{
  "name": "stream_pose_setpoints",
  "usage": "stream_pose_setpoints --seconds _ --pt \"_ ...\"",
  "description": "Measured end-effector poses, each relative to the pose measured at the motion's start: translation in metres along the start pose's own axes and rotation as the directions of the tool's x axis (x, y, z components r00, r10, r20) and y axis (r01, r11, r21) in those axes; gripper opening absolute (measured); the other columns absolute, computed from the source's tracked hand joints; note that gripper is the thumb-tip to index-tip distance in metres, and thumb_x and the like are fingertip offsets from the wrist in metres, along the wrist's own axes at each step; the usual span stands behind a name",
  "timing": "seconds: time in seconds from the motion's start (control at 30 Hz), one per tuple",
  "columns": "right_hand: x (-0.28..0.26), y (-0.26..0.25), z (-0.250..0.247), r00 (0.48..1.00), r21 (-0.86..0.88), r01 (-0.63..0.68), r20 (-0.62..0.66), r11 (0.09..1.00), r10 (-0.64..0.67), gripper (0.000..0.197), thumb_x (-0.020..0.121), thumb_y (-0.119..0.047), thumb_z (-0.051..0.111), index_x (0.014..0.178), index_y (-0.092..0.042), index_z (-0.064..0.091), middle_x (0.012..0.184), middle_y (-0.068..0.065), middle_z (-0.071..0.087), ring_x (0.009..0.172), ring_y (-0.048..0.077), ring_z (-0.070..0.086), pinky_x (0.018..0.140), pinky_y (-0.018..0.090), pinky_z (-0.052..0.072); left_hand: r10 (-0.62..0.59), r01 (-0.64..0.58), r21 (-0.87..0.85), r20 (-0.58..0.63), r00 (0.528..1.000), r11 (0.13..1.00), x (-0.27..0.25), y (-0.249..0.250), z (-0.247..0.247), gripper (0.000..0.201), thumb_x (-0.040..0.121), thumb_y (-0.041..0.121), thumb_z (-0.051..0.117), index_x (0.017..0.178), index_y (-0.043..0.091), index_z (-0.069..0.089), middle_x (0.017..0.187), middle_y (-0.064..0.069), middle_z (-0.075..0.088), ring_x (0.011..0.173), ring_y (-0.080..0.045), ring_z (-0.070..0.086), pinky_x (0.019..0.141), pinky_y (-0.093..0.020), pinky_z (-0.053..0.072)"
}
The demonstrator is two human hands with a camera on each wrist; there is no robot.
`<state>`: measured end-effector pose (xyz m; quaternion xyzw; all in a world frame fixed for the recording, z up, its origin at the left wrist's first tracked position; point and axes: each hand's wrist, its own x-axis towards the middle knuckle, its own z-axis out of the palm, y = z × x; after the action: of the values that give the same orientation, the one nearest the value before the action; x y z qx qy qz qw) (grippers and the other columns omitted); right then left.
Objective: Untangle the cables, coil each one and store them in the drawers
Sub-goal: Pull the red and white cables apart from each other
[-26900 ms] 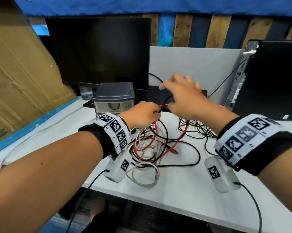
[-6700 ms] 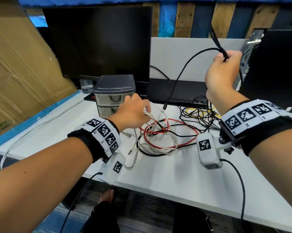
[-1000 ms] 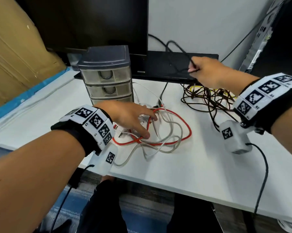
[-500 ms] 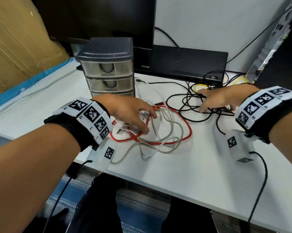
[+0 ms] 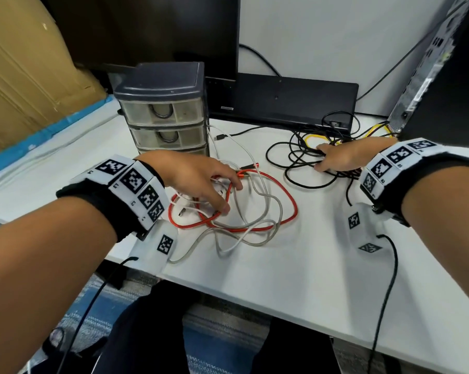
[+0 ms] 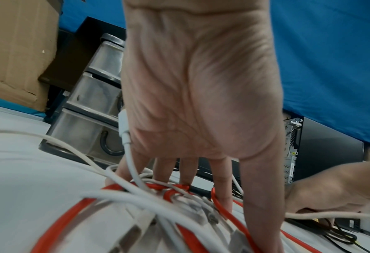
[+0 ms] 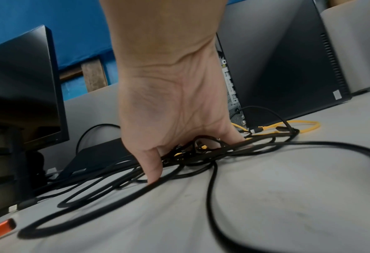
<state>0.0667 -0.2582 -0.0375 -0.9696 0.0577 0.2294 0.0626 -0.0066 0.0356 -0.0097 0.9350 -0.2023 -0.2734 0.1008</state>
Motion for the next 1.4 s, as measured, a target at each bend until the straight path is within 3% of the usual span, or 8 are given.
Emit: stream_pose_setpoints --seconds 0.1,0.33,0.6,0.8,0.97,1.1,1.23,1.4 --pt "0.007 0.002 -0.002 1.000 0.016 0.014 0.026 1.000 -0.015 0.069 0.105 -0.030 0.052 0.159 -0.008 0.014 0.141 0.021 0.048 0.132 0.036 0.045 0.112 0.040 0.037 0.003 -0.003 -0.003 0.015 1.000 1.000 0.002 -0.002 -0.002 0.057 0.086 0.049 0.077 0.138 0.049 0.054 0.160 0.015 0.035 0.149 -0.013 0.031 0.119 -0.034 0.028" --pt "0.004 0.005 0.001 1.000 0.038 0.023 0.014 0.999 -0.024 0.069 0.106 -0.028 0.050 0.161 -0.013 0.011 0.163 0.017 0.027 0.147 0.036 0.030 0.120 0.041 0.026 -0.001 0.003 -0.047 0.031 1.000 0.999 0.006 -0.008 -0.005 0.053 0.089 0.038 0.078 0.137 0.047 0.057 0.162 0.012 0.035 0.150 -0.015 0.029 0.112 -0.029 0.029" --pt "-0.028 0.016 -0.007 0.994 -0.002 0.063 0.085 0.998 -0.062 0.095 0.100 -0.025 0.062 0.159 -0.040 -0.011 0.168 0.008 0.020 0.151 0.031 0.025 0.116 0.038 0.027 0.021 -0.021 -0.024 0.002 1.000 0.999 0.008 -0.012 -0.002 0.056 0.091 0.032 0.075 0.142 0.044 0.054 0.155 0.012 0.041 0.141 -0.015 0.039 0.111 -0.030 0.035" --pt "-0.066 -0.014 -0.026 0.974 -0.359 0.076 -0.173 0.930 -0.146 0.064 0.100 -0.037 0.054 0.158 -0.031 0.028 0.157 0.008 0.042 0.141 0.031 0.041 0.111 0.038 0.038 0.031 -0.031 0.001 -0.013 0.999 1.000 0.005 -0.011 0.001 0.061 0.090 0.034 0.075 0.143 0.046 0.050 0.152 0.011 0.044 0.132 -0.018 0.048 0.112 -0.040 0.045" --pt "-0.097 -0.064 -0.013 0.914 0.042 0.377 -0.179 0.925 -0.364 0.014 0.097 -0.028 0.060 0.107 -0.026 0.069 0.095 0.000 0.075 0.086 0.014 0.075 0.084 0.035 0.058 0.093 -0.091 0.016 -0.111 0.990 0.996 -0.006 -0.010 -0.002 0.057 0.094 0.023 0.071 0.146 0.037 0.049 0.135 0.007 0.051 0.084 -0.003 0.059 0.068 -0.016 0.050" --pt "-0.100 -0.097 0.010 0.879 0.163 0.475 -0.114 0.865 -0.462 0.010 0.095 -0.012 0.063 0.091 -0.011 0.073 0.080 0.011 0.076 0.075 0.022 0.072 0.066 0.031 0.058 0.128 -0.126 0.021 -0.215 0.968 0.992 -0.014 -0.015 -0.007 0.050 0.096 0.026 0.069 0.143 0.035 0.052 0.141 0.004 0.054 0.121 -0.016 0.058 0.099 -0.033 0.051" --pt "-0.086 -0.106 0.032 0.936 0.298 0.336 0.000 0.893 -0.352 0.008 0.096 -0.006 0.065 0.098 0.001 0.068 0.082 0.017 0.072 0.073 0.024 0.071 0.065 0.030 0.062 0.118 -0.122 0.004 -0.298 0.947 0.992 -0.020 -0.020 -0.017 0.041 0.099 0.021 0.066 0.138 0.027 0.057 0.133 0.001 0.060 0.116 -0.017 0.060 0.099 -0.035 0.053" --pt "-0.074 -0.113 0.039 0.961 0.334 0.242 0.049 0.911 -0.273 0.016 0.092 -0.003 0.071 0.106 -0.004 0.062 0.086 0.015 0.063 0.073 0.024 0.065 0.075 0.040 0.064 0.111 -0.080 0.117 -0.287 0.952 0.990 -0.005 -0.018 -0.014 0.034 0.099 0.017 0.061 0.133 0.021 0.065 0.125 0.001 0.066 0.112 -0.018 0.062 0.099 -0.033 0.052"
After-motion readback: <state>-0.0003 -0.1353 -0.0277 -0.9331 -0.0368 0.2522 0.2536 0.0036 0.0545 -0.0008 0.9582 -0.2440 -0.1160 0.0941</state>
